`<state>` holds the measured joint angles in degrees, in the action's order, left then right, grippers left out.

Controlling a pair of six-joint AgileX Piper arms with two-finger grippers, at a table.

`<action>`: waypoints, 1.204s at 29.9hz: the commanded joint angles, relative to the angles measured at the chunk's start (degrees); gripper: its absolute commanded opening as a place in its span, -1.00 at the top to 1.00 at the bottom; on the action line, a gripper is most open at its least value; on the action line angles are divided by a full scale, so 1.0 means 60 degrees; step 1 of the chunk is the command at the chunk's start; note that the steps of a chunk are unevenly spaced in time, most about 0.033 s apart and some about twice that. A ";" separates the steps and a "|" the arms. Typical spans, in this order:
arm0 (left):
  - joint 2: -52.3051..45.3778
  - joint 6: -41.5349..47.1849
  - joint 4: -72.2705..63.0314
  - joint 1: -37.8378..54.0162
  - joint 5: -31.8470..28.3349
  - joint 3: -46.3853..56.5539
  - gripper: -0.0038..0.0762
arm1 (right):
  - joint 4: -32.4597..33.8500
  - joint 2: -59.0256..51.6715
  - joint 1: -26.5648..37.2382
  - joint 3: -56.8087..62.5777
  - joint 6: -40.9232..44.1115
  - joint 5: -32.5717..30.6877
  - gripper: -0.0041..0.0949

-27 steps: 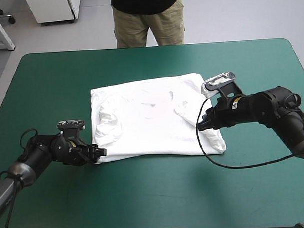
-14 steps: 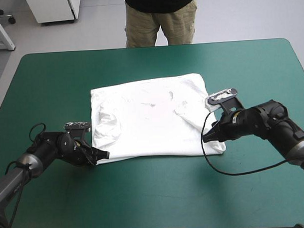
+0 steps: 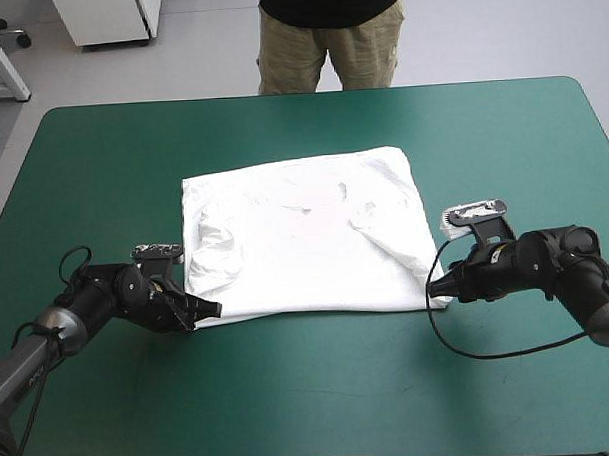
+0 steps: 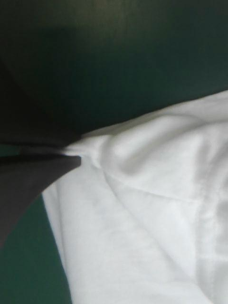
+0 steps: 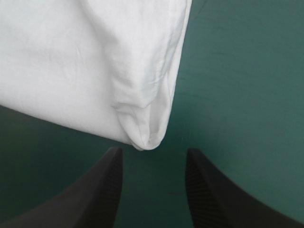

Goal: Fold the cloth

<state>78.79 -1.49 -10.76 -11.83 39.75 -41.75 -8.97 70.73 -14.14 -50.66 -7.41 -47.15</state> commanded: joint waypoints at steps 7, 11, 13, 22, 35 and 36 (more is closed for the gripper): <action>-0.0114 -0.0013 -0.0030 -0.0010 -0.0282 -0.0153 0.93 | -0.0747 0.0432 0.0294 0.0223 -0.0494 0.0730 -0.08; -0.0114 -0.0013 -0.0030 -0.0010 -0.0260 -0.0153 0.93 | -0.0765 0.0866 0.0294 0.0223 -0.0556 0.0770 -0.07; -0.0114 -0.0013 -0.0030 -0.0010 -0.0260 -0.0153 0.93 | -0.0808 0.1126 0.0294 0.0223 -0.0570 0.0818 -0.07; -0.0114 -0.0013 -0.0030 -0.0010 -0.0260 -0.0153 0.93 | -0.1244 0.2197 0.0294 0.0223 -0.0947 0.1448 0.21; -0.0436 -0.0189 0.0154 -0.0010 0.0069 -0.0153 0.93 | -0.1743 0.1338 0.0294 0.0223 -0.1710 0.0555 0.95; -0.0586 -0.0189 0.0250 -0.0010 0.0167 -0.0153 0.93 | -0.1743 0.1091 0.0294 0.0223 -0.1710 0.0359 0.95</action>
<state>78.27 -2.55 -10.52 -11.83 39.92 -41.75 -19.26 82.26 -12.45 -48.10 -17.59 -42.69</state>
